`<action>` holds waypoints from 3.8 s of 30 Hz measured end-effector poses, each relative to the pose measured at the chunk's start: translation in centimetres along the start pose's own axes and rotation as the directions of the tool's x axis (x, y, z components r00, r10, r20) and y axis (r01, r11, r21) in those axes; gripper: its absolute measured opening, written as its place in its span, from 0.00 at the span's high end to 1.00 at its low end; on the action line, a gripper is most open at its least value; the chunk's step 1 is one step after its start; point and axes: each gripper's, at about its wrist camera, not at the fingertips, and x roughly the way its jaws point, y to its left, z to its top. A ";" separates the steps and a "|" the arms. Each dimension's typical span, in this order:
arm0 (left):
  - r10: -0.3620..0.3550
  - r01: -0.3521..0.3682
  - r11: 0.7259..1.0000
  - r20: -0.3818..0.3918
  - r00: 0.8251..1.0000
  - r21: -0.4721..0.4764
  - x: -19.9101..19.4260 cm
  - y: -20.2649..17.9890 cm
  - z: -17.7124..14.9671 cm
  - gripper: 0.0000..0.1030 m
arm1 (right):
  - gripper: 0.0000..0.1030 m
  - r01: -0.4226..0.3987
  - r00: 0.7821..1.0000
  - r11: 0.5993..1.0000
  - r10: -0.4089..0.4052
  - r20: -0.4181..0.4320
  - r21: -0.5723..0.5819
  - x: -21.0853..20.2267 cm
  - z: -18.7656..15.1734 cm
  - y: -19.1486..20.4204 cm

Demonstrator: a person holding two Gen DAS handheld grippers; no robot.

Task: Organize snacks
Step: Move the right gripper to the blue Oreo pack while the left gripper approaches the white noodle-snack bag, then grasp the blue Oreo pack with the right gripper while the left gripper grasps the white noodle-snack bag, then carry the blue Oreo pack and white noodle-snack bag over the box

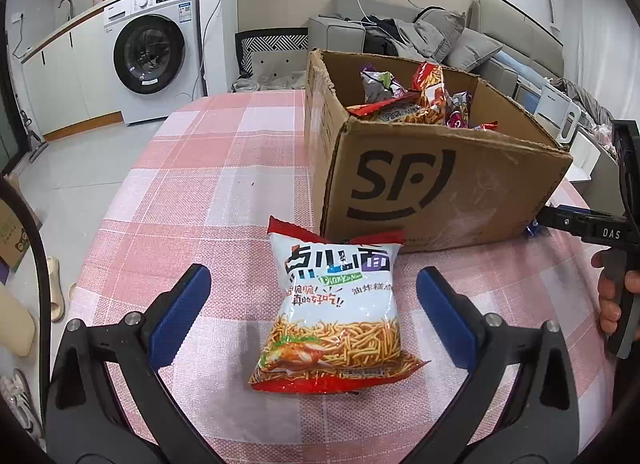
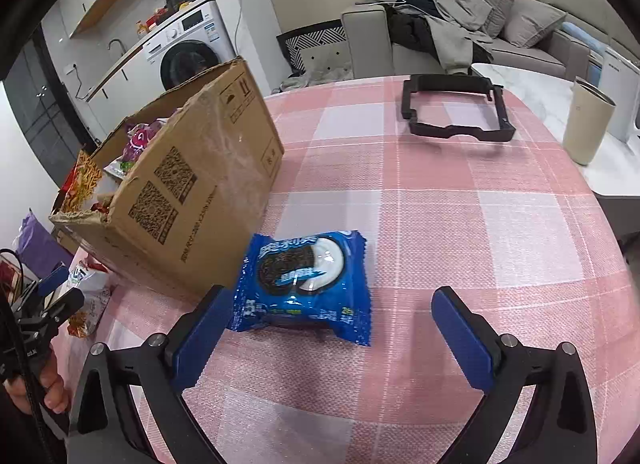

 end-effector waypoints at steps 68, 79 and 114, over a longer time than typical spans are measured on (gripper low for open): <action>-0.134 0.134 0.991 -0.064 0.989 -0.002 1.3 -0.2 -1.8 0.52 | 0.55 -0.074 0.985 0.996 0.065 0.161 0.050 -3.1 -0.5 -0.9; -0.146 0.147 0.989 -0.031 0.989 0.023 -1.2 -1.2 -1.9 0.52 | 0.55 -0.129 0.964 0.989 0.108 0.241 0.071 -4.7 -0.4 -1.9; -0.146 0.136 0.989 0.199 0.969 0.063 -15.0 -3.4 3.9 0.52 | 0.55 -0.220 0.911 0.971 0.240 0.335 -0.096 -11.8 1.1 6.0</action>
